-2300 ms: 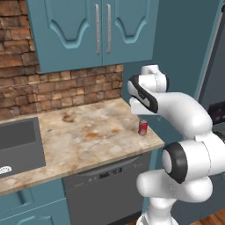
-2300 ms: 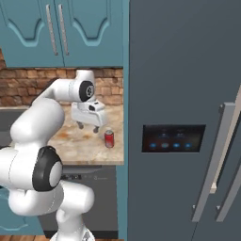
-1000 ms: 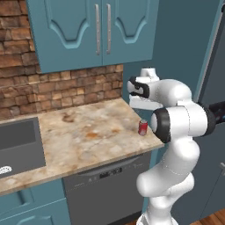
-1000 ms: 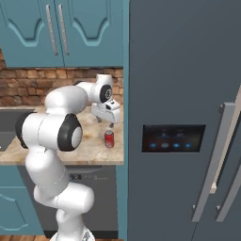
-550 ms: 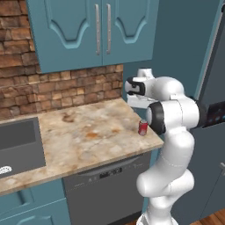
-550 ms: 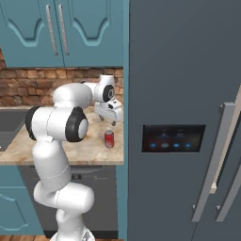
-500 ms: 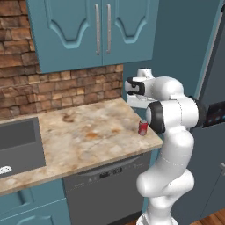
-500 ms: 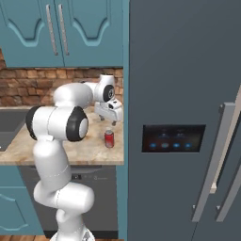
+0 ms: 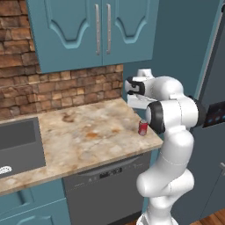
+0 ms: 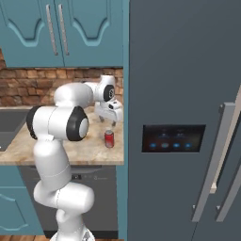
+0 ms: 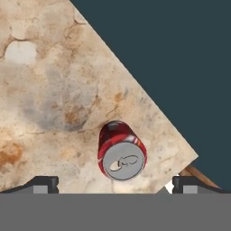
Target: Four empty soda cans are scattered around the kitchen. Gather all the cans and cluster them next to the stove for recycling.
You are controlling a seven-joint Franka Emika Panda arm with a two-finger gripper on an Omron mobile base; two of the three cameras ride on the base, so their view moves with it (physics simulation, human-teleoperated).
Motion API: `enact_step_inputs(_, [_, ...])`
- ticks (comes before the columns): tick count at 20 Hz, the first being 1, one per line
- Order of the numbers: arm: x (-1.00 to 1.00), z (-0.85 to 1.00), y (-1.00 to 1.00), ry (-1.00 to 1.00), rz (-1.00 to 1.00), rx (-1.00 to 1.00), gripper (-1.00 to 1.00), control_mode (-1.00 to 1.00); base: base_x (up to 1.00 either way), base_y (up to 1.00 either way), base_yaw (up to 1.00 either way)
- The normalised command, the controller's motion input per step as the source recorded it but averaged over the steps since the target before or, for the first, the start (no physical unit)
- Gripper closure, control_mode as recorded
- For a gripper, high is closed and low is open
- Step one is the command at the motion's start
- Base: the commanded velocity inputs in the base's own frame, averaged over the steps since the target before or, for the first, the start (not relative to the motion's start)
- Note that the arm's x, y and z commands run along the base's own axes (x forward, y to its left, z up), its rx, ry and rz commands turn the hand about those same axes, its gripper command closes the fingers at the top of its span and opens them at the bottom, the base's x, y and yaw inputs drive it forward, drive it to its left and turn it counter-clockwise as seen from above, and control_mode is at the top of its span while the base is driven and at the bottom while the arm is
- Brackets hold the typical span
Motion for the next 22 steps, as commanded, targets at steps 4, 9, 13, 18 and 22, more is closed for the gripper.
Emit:
enact_step_inputs(4, [-0.18,-0.39,0.0,0.0,0.0,0.0,-1.0,-1.0,0.0,0.0,0.0])
enact_step_inputs(9, [-0.02,-0.25,0.0,0.0,0.0,0.0,-1.0,-1.0,0.0,0.0,0.0])
enact_step_inputs(13, [0.0,-0.16,0.0,0.0,0.0,0.0,-1.0,-1.0,0.0,0.0,0.0])
enact_step_inputs(18, [0.0,-0.13,-0.07,0.0,0.0,0.0,-1.0,-1.0,0.0,0.0,0.0])
enact_step_inputs(22, [0.0,-0.16,-0.2,0.0,0.0,0.0,-1.0,-1.0,0.0,0.0,0.0])
